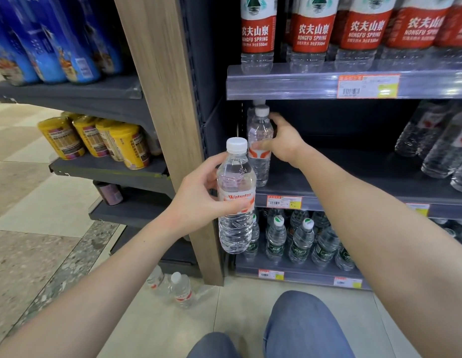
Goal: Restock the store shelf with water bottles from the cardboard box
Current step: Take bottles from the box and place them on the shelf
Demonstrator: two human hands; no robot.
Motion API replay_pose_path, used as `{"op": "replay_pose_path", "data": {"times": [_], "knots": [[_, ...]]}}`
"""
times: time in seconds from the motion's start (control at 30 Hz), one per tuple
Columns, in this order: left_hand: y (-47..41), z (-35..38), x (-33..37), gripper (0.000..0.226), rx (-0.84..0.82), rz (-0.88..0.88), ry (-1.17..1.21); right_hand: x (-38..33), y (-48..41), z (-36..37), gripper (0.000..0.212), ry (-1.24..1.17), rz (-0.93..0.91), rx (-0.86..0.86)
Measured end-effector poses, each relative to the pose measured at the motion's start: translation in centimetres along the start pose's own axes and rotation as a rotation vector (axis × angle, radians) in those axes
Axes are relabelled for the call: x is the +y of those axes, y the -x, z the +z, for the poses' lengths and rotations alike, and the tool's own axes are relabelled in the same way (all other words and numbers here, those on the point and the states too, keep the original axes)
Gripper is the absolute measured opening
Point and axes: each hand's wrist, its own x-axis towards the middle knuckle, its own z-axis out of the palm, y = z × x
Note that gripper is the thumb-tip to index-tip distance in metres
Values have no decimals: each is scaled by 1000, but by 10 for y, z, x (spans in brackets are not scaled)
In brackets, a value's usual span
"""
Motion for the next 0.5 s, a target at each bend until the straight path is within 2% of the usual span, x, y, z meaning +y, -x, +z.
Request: {"op": "replay_pose_path", "data": {"times": [0.5], "knots": [[-6, 4, -10, 88, -10, -20, -20, -2, -2, 2, 89, 43, 0, 2]]}}
